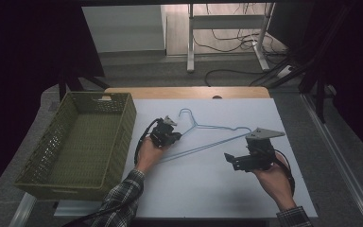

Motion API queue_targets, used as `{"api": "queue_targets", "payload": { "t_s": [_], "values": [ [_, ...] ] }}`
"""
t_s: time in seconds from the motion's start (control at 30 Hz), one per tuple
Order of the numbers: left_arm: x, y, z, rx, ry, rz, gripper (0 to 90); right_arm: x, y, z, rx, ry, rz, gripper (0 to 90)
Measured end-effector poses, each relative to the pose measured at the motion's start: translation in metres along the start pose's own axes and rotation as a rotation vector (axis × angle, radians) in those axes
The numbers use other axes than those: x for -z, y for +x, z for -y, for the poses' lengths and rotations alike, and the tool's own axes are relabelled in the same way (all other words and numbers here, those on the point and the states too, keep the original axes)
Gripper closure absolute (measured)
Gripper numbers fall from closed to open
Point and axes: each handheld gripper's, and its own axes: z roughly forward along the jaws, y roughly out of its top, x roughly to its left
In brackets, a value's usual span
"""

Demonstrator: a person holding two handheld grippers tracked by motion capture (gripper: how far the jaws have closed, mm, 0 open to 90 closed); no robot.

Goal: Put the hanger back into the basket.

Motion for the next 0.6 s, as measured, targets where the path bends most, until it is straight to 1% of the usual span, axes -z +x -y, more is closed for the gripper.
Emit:
{"api": "queue_targets", "payload": {
  "t_s": [0.03,0.1,0.2,0.33,0.4,0.43,0.53,0.57,0.6],
  "values": [
    [0.0,0.0,0.0,-0.001,-0.001,-0.001,87.0,-0.002,-0.001,-0.001,0.003,0.003,0.001,1.5],
    [0.0,-0.001,0.001,0.004,-0.008,-0.002,87.0,-0.006,-0.002,-0.004,-0.01,0.008,-0.002,0.8],
    [0.001,-0.001,0.001,0.001,-0.007,-0.002,87.0,-0.02,-0.006,-0.012,-0.023,0.039,-0.013,0.0],
    [0.0,-0.001,0.002,0.003,-0.006,-0.003,87.0,-0.049,-0.013,-0.028,-0.047,0.055,-0.03,0.0],
    [0.0,-0.001,0.002,0.009,-0.01,0.0,87.0,-0.068,-0.015,-0.039,-0.036,0.059,-0.02,0.0],
    [0.0,-0.001,0.002,0.006,-0.008,-0.003,87.0,-0.075,-0.016,-0.043,-0.034,0.061,-0.016,1.3],
    [0.0,-0.002,0.002,0.008,-0.014,-0.006,87.0,-0.105,-0.019,-0.056,-0.045,0.078,-0.008,5.6],
    [0.0,-0.002,0.002,0.005,-0.013,-0.006,87.0,-0.111,-0.02,-0.058,-0.045,0.081,-0.003,7.2],
    [0.0,-0.002,0.002,0.005,-0.011,-0.008,87.0,-0.122,-0.021,-0.062,-0.04,0.086,0.004,8.9]
  ]
}}
